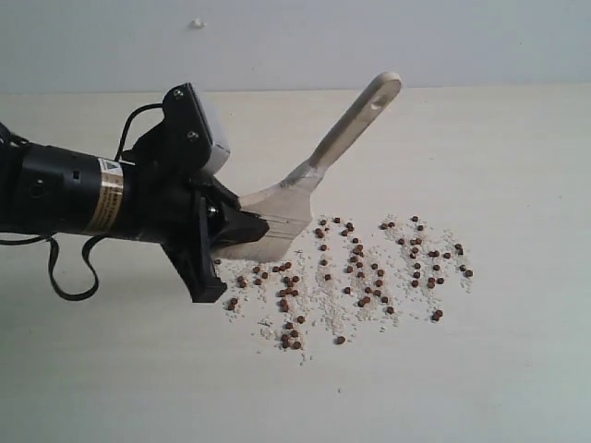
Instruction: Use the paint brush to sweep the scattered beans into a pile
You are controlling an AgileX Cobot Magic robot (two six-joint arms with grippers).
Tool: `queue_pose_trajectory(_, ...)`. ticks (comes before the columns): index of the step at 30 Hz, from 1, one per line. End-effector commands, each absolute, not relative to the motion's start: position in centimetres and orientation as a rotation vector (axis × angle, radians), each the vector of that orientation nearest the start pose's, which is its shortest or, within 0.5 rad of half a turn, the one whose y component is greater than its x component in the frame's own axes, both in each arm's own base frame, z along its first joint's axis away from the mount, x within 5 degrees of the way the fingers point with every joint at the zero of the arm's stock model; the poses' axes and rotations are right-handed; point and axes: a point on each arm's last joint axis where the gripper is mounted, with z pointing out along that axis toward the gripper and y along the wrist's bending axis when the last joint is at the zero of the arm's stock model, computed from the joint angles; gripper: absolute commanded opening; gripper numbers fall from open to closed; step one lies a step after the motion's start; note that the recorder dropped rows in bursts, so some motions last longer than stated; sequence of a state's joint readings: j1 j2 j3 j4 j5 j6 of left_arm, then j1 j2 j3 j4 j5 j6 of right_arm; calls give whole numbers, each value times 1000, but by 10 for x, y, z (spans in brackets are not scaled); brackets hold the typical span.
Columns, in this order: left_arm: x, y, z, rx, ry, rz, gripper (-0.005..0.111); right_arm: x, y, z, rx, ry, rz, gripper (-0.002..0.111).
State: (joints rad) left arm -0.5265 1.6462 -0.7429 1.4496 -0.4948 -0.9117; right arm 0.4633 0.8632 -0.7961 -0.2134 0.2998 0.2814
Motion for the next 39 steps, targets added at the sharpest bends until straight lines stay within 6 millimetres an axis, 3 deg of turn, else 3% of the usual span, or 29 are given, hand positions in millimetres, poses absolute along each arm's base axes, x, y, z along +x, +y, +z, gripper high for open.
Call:
queue_pose_trajectory(1,241,-164,173,1211,1895,-758,0,140,63,347,-337,1754,299,0)
queue_pose_trajectory(5,238,-136,173,1048,1838,-951,0,129,60,326,-343,1719,320,0)
queue_pose_trajectory(9,223,-122,182,971,1642,-1154,0,124,63,308,-357,1629,394,0)
queue_pose_trajectory(12,216,-114,175,961,1660,-1138,0,126,67,290,-378,1631,418,0)
queue_pose_trajectory(16,209,-113,169,1002,1643,-1110,0,138,72,268,-404,1765,387,0)
queue_pose_trajectory(23,199,-111,162,1045,1626,-1080,0,142,91,251,-519,1545,514,0)
queue_pose_trajectory(35,201,-111,163,1024,1620,-1063,0,177,119,214,-773,1708,491,0)
queue_pose_trajectory(39,201,-111,163,1024,1620,-1063,0,178,126,218,-797,1619,555,0)
